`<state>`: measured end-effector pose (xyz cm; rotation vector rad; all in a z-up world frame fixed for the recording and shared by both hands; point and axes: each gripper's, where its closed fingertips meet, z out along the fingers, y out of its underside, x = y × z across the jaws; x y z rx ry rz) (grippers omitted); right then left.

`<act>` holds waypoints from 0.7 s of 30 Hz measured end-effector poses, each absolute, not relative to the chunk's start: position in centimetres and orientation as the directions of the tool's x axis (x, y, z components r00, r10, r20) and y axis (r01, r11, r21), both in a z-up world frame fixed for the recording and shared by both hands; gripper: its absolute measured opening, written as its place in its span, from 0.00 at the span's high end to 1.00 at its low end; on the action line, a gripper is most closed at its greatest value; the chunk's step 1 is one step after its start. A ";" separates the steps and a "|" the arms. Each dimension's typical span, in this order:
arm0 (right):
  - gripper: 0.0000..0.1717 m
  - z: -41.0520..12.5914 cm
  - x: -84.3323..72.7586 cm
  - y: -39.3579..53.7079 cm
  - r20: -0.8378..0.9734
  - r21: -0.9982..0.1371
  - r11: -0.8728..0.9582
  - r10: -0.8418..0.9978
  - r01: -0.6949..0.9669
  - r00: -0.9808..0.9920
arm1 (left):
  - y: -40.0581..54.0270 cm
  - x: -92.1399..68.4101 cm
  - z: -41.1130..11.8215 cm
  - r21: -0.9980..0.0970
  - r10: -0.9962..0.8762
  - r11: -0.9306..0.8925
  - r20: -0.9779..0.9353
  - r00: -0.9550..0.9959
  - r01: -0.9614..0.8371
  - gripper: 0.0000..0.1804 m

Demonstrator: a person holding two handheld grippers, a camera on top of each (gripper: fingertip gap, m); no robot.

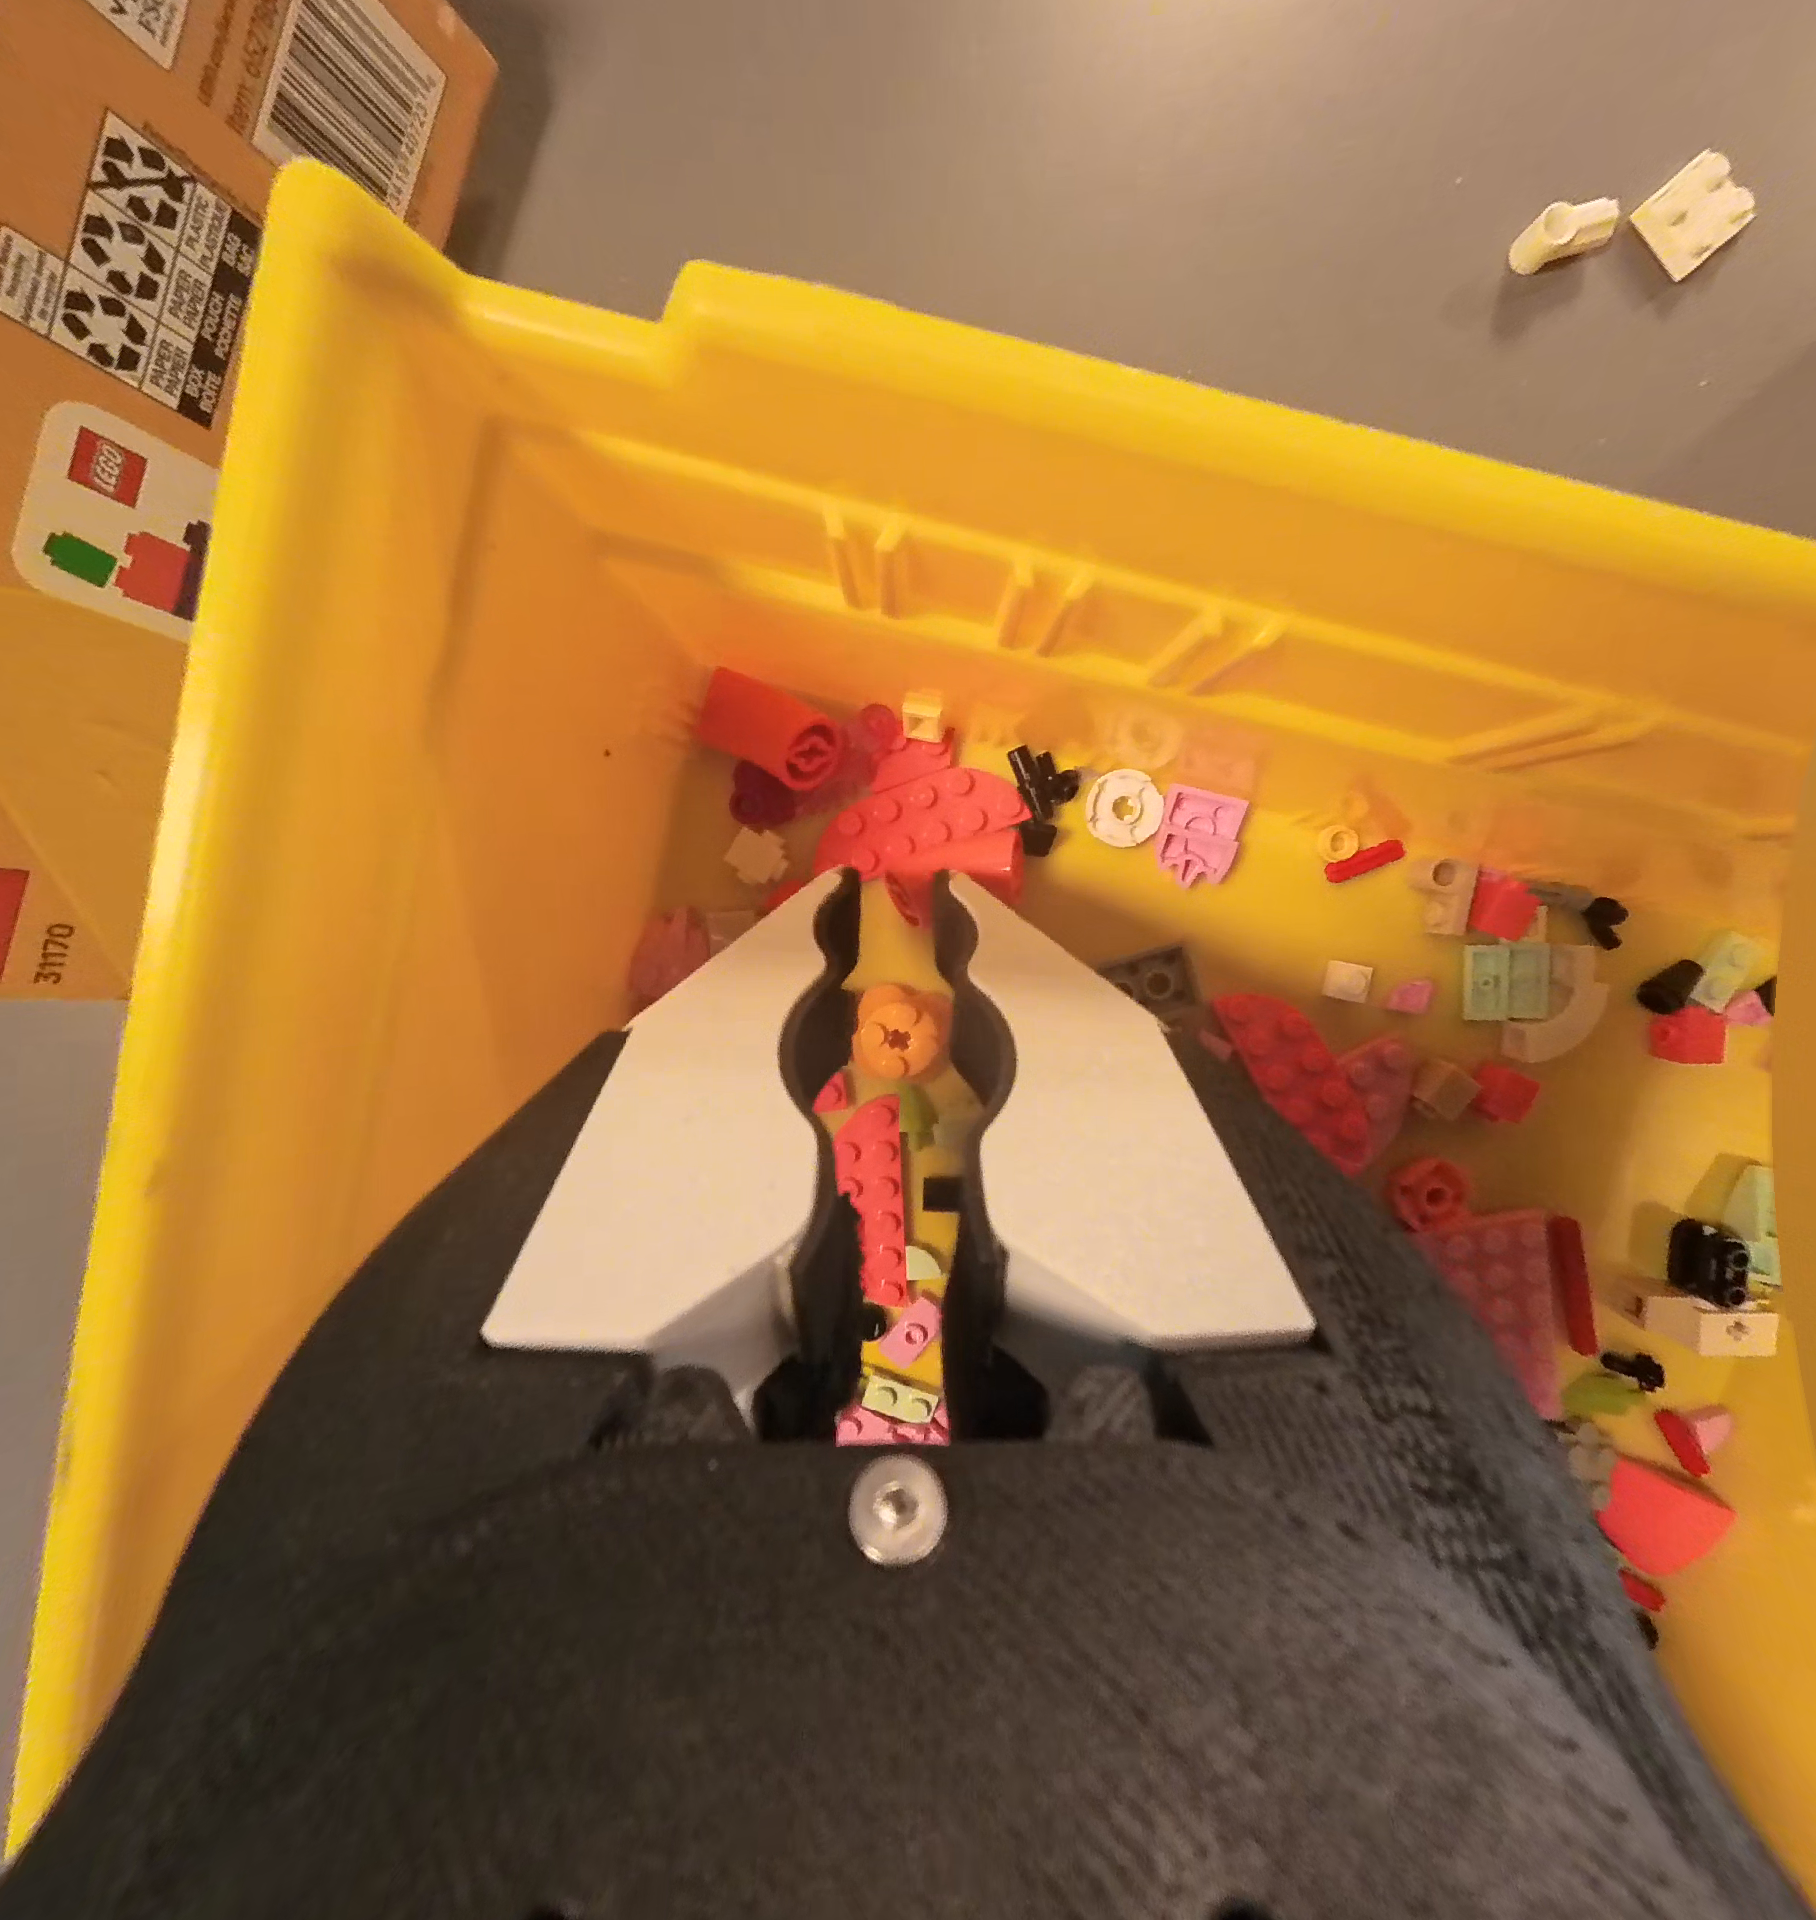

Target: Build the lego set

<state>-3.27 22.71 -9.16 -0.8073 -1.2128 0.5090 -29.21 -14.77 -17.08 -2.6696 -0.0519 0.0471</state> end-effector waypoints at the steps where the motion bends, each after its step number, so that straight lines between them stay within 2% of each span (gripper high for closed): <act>1: 1.00 -9.2 -3.3 22.7 0.618 -0.775 0.628 0.730 0.070 0.294 | -14.8 -29.2 -17.1 -0.455 0.045 -0.890 -0.024 0.999 0.029 0.93; 13: 1.00 -9.1 -3.2 22.7 0.617 -0.775 0.628 0.729 0.069 0.296 | -14.5 -29.5 -16.5 -0.482 0.044 -0.876 -0.056 0.997 0.012 0.92; 21: 1.00 -9.1 -3.2 22.7 0.617 -0.775 0.629 0.729 0.069 0.296 | -12.6 -31.5 -11.0 -0.700 0.100 -0.707 -0.241 0.965 -0.101 0.94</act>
